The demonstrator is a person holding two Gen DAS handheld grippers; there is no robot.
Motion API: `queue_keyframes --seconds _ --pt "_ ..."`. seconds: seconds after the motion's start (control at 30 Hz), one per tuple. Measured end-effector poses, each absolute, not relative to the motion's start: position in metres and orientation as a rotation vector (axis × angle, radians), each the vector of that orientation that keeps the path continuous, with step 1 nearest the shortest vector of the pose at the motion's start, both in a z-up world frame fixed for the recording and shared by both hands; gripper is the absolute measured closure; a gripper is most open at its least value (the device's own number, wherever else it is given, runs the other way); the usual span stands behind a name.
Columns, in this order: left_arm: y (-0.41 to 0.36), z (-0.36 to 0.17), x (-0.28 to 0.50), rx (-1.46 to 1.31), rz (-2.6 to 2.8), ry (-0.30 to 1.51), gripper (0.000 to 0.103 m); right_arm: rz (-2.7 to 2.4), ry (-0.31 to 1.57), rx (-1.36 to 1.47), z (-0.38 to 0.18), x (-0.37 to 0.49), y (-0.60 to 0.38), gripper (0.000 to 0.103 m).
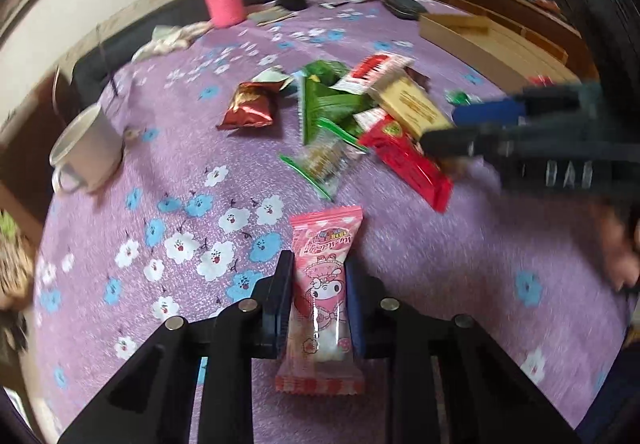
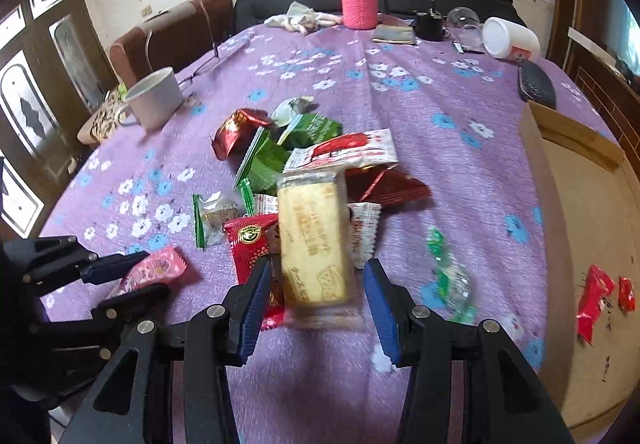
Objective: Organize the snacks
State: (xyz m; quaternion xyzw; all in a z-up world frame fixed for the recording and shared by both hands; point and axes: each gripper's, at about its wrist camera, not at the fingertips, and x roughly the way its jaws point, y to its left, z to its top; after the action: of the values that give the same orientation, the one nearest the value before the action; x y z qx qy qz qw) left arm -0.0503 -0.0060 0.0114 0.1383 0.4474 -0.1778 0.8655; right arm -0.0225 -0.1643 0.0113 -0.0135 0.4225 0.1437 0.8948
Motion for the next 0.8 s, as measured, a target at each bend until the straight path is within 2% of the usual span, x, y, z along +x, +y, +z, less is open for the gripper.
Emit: queue_keyframes --seconds 0.07,0.1,0.13,0.17,0.8 --pt "-0.006 0.011 -0.043 0.249 -0.354 0.955 0.079 0.283 0.860 -0.032 0.011 -0.022 -0.163 0.052" --pt "-0.007 0.011 -0.040 0.234 -0.347 0.960 0.079 0.272 0.852 -0.038 0.010 -0.022 -0.162 0.055" --pt "-0.007 0.011 -0.038 0.218 -0.341 0.963 0.079 0.259 0.852 -0.047 0.010 -0.021 -0.162 0.066" --pt "-0.007 0.010 -0.036 0.202 -0.333 0.964 0.079 0.251 0.860 -0.050 0.007 -0.020 -0.163 0.067" --pt "0.012 0.018 -0.034 0.011 -0.379 0.887 0.080 0.270 0.677 0.140 0.017 -0.037 -0.192 0.067"
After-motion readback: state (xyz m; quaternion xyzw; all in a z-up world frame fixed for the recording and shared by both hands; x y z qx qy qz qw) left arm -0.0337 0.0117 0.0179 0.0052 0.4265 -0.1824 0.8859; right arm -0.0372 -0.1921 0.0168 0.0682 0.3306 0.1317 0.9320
